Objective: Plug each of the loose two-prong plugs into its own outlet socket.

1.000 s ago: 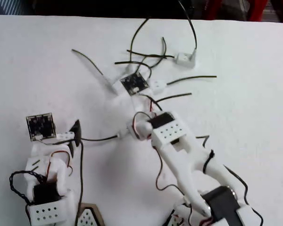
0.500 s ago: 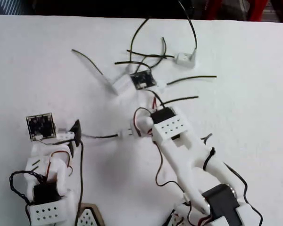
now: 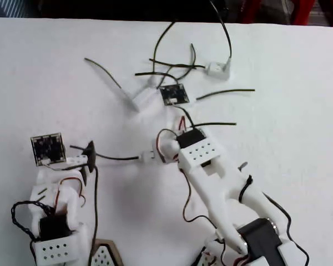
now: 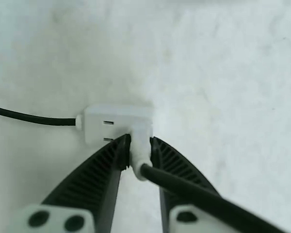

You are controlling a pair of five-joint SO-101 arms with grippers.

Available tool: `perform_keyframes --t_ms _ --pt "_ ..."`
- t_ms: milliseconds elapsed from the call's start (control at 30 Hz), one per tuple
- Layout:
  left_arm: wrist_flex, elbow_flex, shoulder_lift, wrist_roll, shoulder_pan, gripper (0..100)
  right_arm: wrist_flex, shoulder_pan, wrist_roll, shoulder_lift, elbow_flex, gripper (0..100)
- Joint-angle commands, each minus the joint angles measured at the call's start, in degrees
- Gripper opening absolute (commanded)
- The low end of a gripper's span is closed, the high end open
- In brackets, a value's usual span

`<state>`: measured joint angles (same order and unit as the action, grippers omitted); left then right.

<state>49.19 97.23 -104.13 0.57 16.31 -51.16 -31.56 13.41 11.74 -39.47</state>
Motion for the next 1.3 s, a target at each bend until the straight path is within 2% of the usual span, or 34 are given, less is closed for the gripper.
perform_keyframes --t_ms 0,300,633,867,1067,1267 --pt "0.26 -0.26 -0.48 0.44 0.48 26 1.80 -1.54 0.18 -4.00 -0.18 1.7" --pt "0.26 -0.26 -0.48 0.44 0.48 26 1.19 -1.10 -0.09 -4.97 -0.35 1.7" --pt "0.26 -0.26 -0.48 0.44 0.48 26 -1.98 2.51 -0.09 -4.79 0.00 1.7" --pt "0.26 -0.26 -0.48 0.44 0.48 26 -4.97 2.59 0.00 -0.04 -0.44 1.7" --pt "0.26 -0.26 -0.48 0.44 0.48 26 0.48 2.24 -0.09 -1.19 -4.22 1.7" --pt "0.26 -0.26 -0.48 0.44 0.48 26 0.66 1.80 -0.09 -4.09 -4.13 1.7"
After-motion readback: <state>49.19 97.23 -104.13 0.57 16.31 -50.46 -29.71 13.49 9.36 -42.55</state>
